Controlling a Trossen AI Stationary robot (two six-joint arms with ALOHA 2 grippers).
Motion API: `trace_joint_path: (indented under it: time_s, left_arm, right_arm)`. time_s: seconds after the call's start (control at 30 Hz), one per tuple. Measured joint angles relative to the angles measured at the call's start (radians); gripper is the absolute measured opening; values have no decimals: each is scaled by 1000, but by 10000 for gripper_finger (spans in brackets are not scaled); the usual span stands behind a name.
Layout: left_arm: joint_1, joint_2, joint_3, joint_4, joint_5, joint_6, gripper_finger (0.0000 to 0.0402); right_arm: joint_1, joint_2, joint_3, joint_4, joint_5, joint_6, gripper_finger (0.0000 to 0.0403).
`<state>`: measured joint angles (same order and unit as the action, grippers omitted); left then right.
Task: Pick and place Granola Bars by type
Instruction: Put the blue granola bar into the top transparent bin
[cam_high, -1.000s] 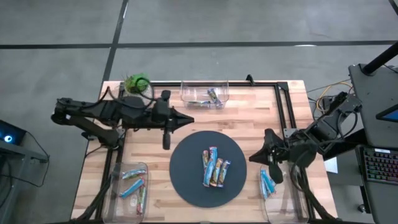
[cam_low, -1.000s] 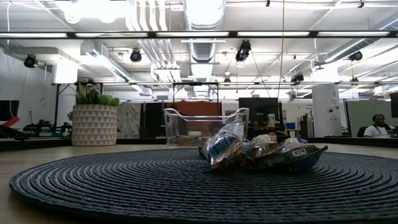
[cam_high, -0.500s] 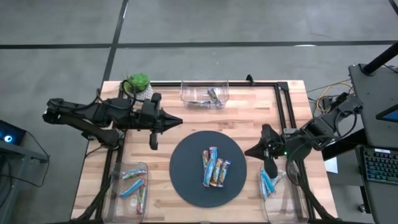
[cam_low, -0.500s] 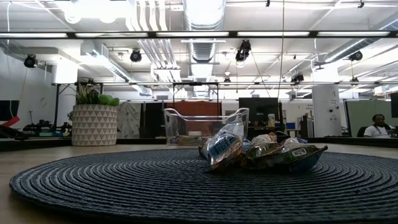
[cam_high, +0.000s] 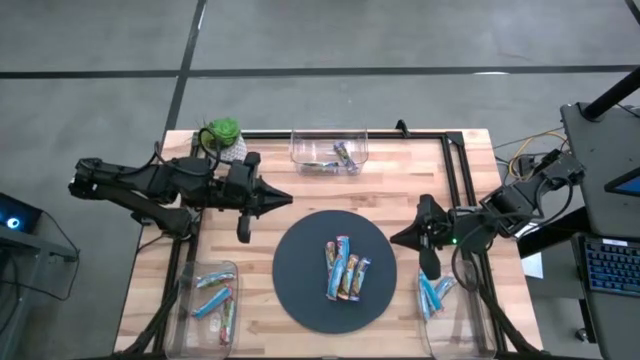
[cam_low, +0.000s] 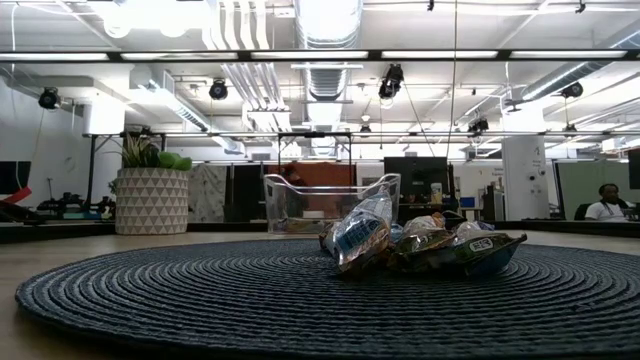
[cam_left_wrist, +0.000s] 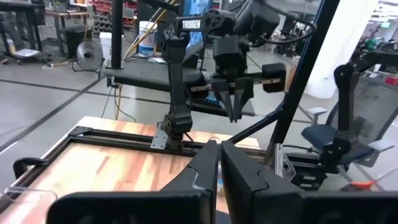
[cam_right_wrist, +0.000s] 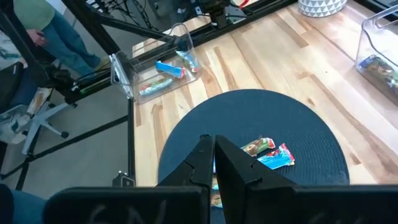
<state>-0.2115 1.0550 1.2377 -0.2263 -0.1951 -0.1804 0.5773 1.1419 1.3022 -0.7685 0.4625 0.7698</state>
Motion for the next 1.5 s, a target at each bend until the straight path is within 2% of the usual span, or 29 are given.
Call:
trace_joint_path:
  time_s: [0.5, 0.7, 0.9, 1.23, 1.5]
  left_arm:
    - [0, 0, 1, -28, -7, 31, 73]
    - [0, 0, 1, -30, -8, 45, 75]
    - [0, 0, 1, -52, -15, 56, 75]
    - [0, -33, 1, -127, -9, 57, 75]
    - [0, -116, 1, -187, 22, 208, 75]
  right_arm:
    - [-16, 0, 0, 0, 1, -7, 8]
    - [-16, 20, 0, 1, -10, -19, 8]
    - [-32, 95, -1, 2, -178, -87, 8]
    - [-68, 185, 52, 1, -184, -87, 8]
    - [-125, 262, 181, -3, -172, -21, 8]
